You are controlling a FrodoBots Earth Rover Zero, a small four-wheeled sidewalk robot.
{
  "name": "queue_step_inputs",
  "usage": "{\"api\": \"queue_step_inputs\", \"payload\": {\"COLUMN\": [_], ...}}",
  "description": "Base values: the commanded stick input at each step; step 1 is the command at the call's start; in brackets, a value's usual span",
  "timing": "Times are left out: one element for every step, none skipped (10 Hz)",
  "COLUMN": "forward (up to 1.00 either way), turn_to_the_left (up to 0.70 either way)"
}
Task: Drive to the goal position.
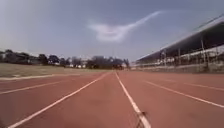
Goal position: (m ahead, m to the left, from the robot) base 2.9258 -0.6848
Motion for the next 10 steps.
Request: {"api": "queue_step_inputs", "payload": {"forward": [0.7, 0.7, 0.7, 0.7, 0.7, 0.7, 0.7, 0.7, 0.7, 0.7], "turn_to_the_left": [0.0, 0.0, 0.0, 0.0, 0.0, 0.0, 0.0, 0.0, 0.0, 0.0]}}
